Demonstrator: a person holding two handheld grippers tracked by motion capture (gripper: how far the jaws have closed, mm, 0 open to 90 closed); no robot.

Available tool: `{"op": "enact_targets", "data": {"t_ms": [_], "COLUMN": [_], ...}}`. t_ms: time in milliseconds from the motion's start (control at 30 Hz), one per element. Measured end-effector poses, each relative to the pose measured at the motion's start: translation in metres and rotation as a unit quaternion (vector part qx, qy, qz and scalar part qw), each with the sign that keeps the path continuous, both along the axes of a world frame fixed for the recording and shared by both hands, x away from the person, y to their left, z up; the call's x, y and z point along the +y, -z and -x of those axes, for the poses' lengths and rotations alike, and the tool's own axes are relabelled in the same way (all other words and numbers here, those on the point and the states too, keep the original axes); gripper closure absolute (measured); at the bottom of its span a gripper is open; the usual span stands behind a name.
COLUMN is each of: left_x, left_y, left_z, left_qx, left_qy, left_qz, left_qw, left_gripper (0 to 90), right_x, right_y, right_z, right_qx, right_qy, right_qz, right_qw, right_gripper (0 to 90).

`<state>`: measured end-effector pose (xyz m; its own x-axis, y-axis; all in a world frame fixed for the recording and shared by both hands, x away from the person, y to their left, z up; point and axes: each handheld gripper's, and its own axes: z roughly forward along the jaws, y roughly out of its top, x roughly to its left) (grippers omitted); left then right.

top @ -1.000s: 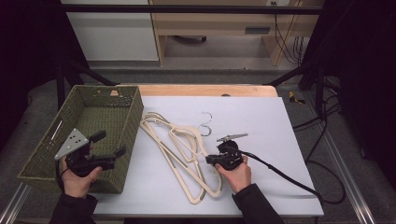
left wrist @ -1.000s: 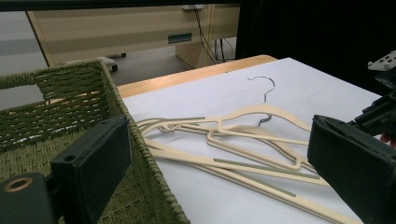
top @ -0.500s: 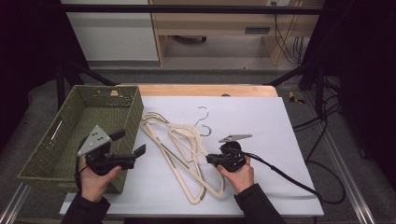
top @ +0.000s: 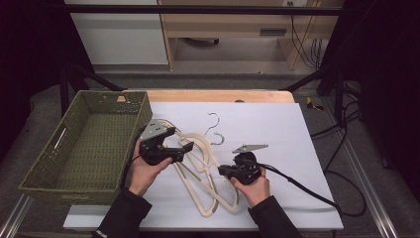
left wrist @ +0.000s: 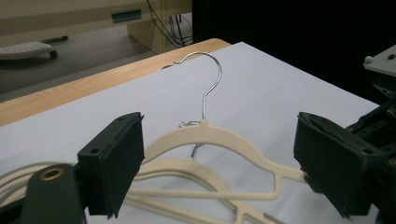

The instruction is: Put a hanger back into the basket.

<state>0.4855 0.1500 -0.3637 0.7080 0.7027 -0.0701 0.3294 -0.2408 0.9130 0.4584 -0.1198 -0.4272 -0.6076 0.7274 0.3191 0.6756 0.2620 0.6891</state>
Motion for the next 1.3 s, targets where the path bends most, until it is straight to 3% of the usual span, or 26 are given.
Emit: {"op": "enact_targets", "data": {"t_ms": [333, 633, 767, 900, 1200, 1300], "left_x": [-0.038, -0.051, -0.051, -0.053, -0.053, -0.054], "left_y": [0.02, 0.037, 0.04, 0.041, 0.036, 0.033], "left_z": [-0.037, -0.056, -0.06, -0.061, -0.054, -0.048], "left_qx": [0.026, 0.043, 0.037, 0.036, 0.012, 0.002], "left_qy": [0.01, 0.01, 0.017, 0.024, 0.031, 0.032], "left_qz": [-0.024, -0.054, -0.068, -0.066, -0.084, -0.091], "left_qw": [0.9993, 0.9976, 0.9969, 0.9969, 0.9959, 0.9953], "left_gripper": [38.1, 64.9, 75.4, 80.9, 82.8, 83.1], "right_x": [0.0, 0.0, 0.0, 0.001, 0.0, -0.001], "right_y": [-0.001, -0.002, -0.001, -0.002, -0.003, -0.005], "right_z": [0.002, 0.004, 0.004, 0.005, 0.006, 0.007], "right_qx": [-0.002, -0.002, -0.004, 0.0, 0.0, -0.011], "right_qy": [-0.001, -0.007, -0.012, -0.013, -0.022, -0.025], "right_qz": [-0.002, -0.004, -0.002, -0.006, -0.006, -0.014], "right_qw": [1.0, 1.0, 0.9999, 0.9999, 0.9997, 0.9995], "right_gripper": [83.4, 83.6, 83.6, 83.7, 82.7, 76.7]}}
